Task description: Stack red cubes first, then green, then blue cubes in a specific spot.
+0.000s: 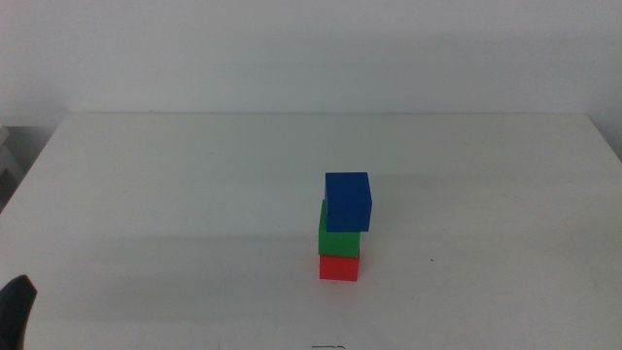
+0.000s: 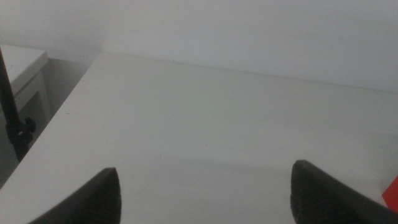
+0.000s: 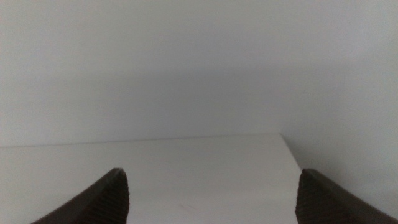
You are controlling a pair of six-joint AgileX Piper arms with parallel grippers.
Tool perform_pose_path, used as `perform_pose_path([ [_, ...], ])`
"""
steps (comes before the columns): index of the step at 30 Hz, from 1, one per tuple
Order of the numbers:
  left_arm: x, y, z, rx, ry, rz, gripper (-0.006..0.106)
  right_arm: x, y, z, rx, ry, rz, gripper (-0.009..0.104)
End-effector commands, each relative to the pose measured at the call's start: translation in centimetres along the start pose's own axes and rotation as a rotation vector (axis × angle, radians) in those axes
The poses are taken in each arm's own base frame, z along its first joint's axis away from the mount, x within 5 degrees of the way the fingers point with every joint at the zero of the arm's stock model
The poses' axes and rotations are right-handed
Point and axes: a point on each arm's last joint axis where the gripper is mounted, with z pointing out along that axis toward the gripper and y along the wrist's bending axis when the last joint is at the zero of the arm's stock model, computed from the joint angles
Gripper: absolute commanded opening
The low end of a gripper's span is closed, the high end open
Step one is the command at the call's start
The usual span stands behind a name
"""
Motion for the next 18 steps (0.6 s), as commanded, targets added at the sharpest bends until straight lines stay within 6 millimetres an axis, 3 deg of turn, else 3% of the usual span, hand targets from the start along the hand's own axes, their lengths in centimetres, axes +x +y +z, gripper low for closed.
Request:
perform_pose_path([
  [1,-1.1,-0.2,-0.3,0.023,-0.112,-0.022,0.093,0.7,-0.4,-1.2,0.043,-0.113,0.008,0.076],
  [6,0.5,0.1,-0.2,0.027,-0.154,-0.011,0.093,5.2,-0.7,-1.9,0.071,-0.086,-0.006,0.076],
  [9,1.6,0.3,0.1,0.03,-0.167,-0.011,0.093,6.9,-0.8,-2.1,0.071,-0.078,-0.005,0.076],
  [14,3.8,0.7,0.6,0.026,-0.149,-0.011,0.093,8.8,-0.9,-2.2,0.072,-0.104,-0.024,0.076],
  [18,3.9,0.7,0.4,0.026,-0.144,-0.011,0.093,9.1,-0.9,-2.5,0.073,-0.105,-0.03,0.076],
])
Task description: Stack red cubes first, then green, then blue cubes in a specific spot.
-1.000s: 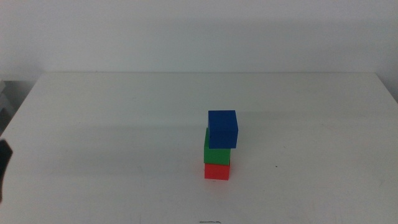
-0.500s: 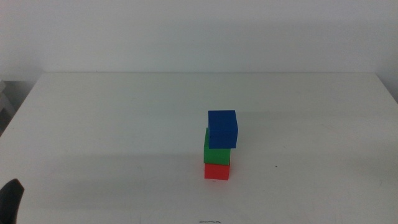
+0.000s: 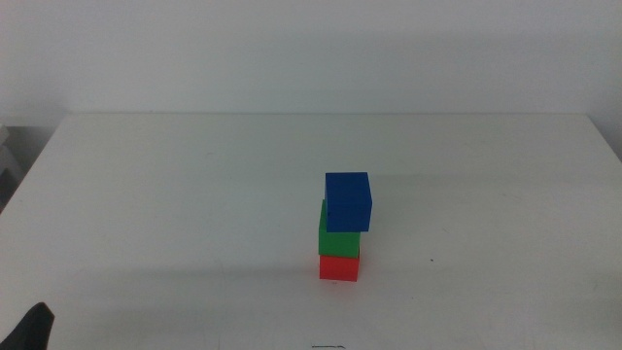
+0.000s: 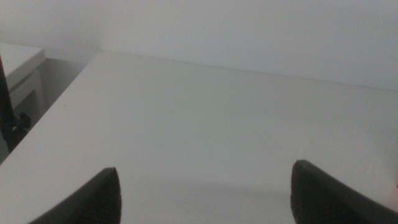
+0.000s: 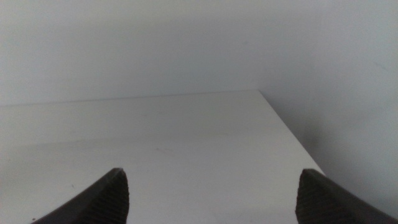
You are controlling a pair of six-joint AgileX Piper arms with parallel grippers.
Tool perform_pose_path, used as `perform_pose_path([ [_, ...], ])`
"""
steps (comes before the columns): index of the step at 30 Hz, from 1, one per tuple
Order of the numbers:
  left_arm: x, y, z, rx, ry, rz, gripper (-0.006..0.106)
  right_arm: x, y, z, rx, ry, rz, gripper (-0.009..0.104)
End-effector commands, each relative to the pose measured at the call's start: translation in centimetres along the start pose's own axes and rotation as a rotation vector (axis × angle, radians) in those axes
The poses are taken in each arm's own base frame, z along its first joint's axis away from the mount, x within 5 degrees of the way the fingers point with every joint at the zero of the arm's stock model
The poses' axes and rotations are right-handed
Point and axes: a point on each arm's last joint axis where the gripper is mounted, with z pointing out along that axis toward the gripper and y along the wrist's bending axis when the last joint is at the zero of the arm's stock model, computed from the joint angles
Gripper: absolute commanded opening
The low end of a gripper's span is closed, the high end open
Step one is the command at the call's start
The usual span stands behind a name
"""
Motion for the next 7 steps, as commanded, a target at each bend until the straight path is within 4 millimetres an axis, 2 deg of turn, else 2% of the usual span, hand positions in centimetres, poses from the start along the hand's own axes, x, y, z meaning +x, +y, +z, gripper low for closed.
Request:
perform_pose_path([
  [1,-0.73,-0.12,-0.15,0.013,-0.086,-0.006,0.093,-1.07,0.0,-0.24,0.005,-0.101,-0.027,0.076],
  [7,-0.77,-0.12,-0.2,0.014,-0.094,-0.004,0.093,-1.09,0.0,-0.24,0.005,-0.103,-0.027,0.076],
])
